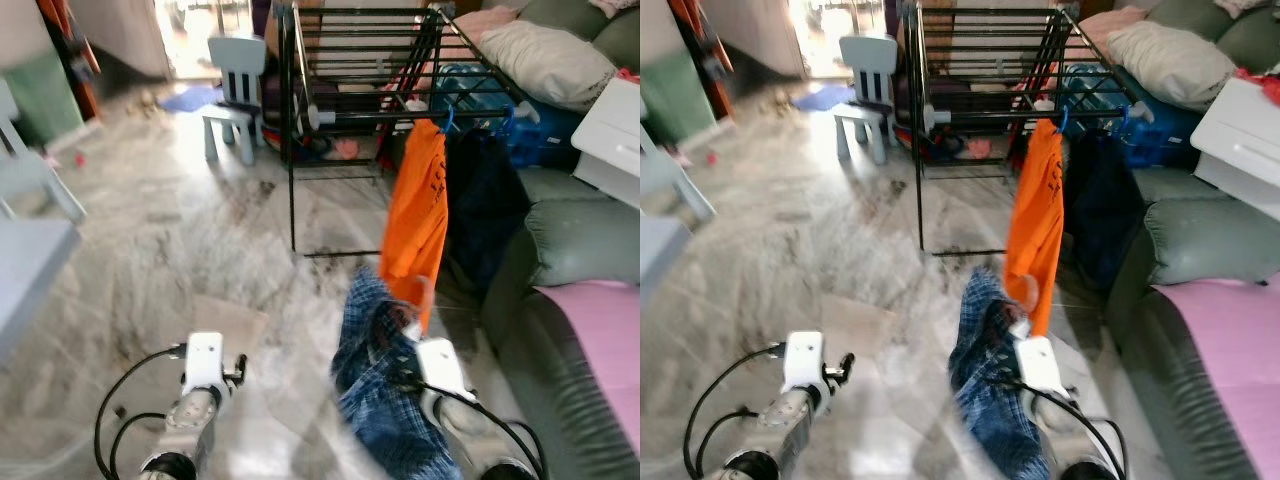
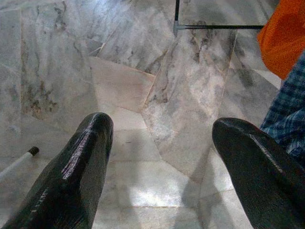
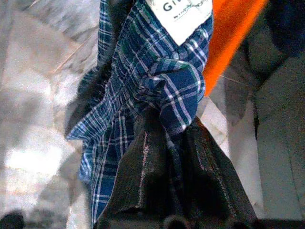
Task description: Hang hanger
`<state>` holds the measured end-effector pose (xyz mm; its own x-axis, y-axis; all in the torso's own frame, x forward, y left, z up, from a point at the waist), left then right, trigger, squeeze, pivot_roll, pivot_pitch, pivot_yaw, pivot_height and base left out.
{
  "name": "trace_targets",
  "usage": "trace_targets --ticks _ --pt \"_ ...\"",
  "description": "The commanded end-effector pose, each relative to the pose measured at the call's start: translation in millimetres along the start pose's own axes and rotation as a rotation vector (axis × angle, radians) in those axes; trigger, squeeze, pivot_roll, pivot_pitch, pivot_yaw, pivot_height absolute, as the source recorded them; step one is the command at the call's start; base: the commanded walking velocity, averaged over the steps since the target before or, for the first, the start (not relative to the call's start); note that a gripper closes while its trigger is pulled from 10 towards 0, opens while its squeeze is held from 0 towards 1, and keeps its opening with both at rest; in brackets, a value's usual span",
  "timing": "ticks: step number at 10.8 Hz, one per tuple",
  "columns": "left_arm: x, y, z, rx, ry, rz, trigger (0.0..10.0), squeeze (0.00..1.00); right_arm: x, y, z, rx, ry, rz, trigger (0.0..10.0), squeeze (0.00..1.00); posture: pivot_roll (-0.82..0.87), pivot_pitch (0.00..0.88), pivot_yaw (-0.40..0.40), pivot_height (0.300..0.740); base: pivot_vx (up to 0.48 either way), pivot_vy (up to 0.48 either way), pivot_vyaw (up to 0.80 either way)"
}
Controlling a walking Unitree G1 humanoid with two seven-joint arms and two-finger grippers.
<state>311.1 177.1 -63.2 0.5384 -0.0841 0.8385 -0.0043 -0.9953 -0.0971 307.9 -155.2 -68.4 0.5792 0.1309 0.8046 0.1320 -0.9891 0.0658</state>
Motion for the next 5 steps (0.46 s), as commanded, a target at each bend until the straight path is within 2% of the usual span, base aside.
trace_targets --ticks 1,2,3,4,5 --pt "3.4 -1.9 0.7 0.009 0.012 -0.006 10.0 0.00 5.9 -2.5 2.2 0.012 0.004 -0.016 10.0 0.00 0.01 0.000 -0.044 0.740 0.000 0.000 0.00" --pt "2.8 -4.6 0.8 0.024 0.008 -0.026 10.0 0.00 2.7 -5.5 2.6 0.005 -0.012 0.007 10.0 0.00 0.02 0.000 -0.072 0.740 0.000 0.000 0.00" --pt "5.1 -5.6 1.7 0.025 0.009 -0.023 10.0 0.00 0.3 -13.4 2.3 0.029 -0.017 -0.032 10.0 0.00 0.03 0.000 -0.087 0.740 0.000 0.000 0.00" --pt "6.2 -6.1 1.7 0.019 0.016 0.021 10.0 0.00 -2.1 -19.3 1.5 0.043 -0.014 -0.041 10.0 0.00 0.03 0.000 -0.087 0.740 0.000 0.000 0.00" --pt "-2.5 -10.4 -1.5 0.022 0.002 0.012 10.0 0.00 -9.7 -19.2 -1.2 0.026 -0.014 -0.044 10.0 0.00 0.02 0.000 -0.055 0.740 0.000 0.000 0.00"
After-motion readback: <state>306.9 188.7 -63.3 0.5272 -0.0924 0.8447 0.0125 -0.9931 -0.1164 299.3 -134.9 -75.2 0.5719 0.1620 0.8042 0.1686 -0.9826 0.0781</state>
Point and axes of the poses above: a point about 5 cm out from each wrist's last joint towards the gripper, its own z axis pointing out of the wrist towards the gripper, its own x axis along the axis of the wrist's last joint, y = z × x, the point moved 6 cm from there along z, pointing out of the wrist towards the gripper, and after that the axes turned 6 degrees about z, right-handed, at the moved point
